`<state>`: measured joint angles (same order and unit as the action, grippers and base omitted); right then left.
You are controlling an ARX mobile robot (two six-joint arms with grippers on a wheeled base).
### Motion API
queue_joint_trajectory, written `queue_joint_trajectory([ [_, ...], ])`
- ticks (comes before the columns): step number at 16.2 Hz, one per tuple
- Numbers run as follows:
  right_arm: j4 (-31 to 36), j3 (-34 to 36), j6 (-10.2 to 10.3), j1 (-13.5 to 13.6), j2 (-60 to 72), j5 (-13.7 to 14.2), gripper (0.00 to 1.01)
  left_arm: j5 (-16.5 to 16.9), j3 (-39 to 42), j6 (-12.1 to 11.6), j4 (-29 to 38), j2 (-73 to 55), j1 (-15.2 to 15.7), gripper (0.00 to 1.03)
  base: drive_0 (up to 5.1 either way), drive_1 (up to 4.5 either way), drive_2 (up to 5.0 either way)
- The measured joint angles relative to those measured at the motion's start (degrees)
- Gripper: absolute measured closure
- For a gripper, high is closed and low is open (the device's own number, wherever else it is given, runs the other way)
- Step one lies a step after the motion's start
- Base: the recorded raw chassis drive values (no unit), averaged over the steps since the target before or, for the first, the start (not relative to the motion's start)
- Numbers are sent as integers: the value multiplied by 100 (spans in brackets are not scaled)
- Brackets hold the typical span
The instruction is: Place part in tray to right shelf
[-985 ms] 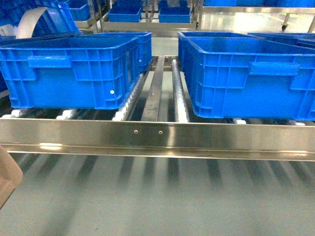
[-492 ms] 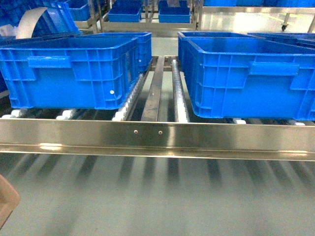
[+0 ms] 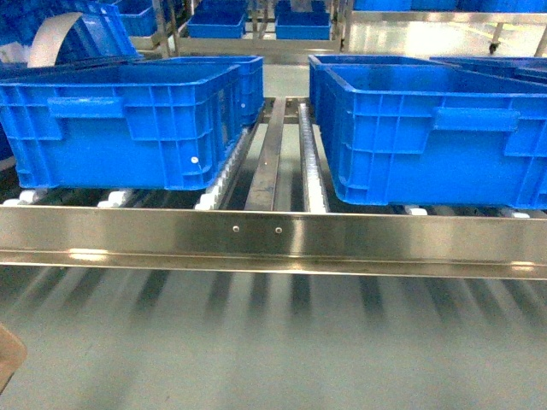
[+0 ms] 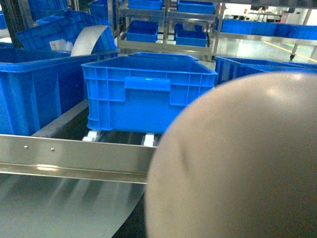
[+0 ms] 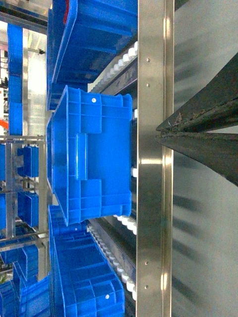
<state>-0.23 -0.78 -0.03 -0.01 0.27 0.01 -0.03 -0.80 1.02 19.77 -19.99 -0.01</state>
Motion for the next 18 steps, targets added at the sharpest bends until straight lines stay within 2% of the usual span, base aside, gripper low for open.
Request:
queue_joint_trajectory([
  [5,0,0,0,0,0,2,99,0,0,-2,-654,651,0,91,0,0,0],
  [11,0,0,0,0,0,0,99,0,-2,-2,-1051,1034,0,91,0,0,0],
  [12,0,0,0,0,0,0,99,7,-4,-9,-1762,1543,0,91,0,0,0],
  [13,-2,0,0,0,0,2,99,-9,-4,0,-2111,1941,0,91,0,0,0],
  [14,4,0,0,0,0,0,99,-7,-17,-4,-1893,1941,0,91,0,0,0],
  [15,-13,0,0,0,0,2,99,2,-7,0,-2085,1941,0,91,0,0,0],
  [18,0,0,0,0,0,2,99,2,-7,-4,-2031,1943,0,91,0,0,0],
])
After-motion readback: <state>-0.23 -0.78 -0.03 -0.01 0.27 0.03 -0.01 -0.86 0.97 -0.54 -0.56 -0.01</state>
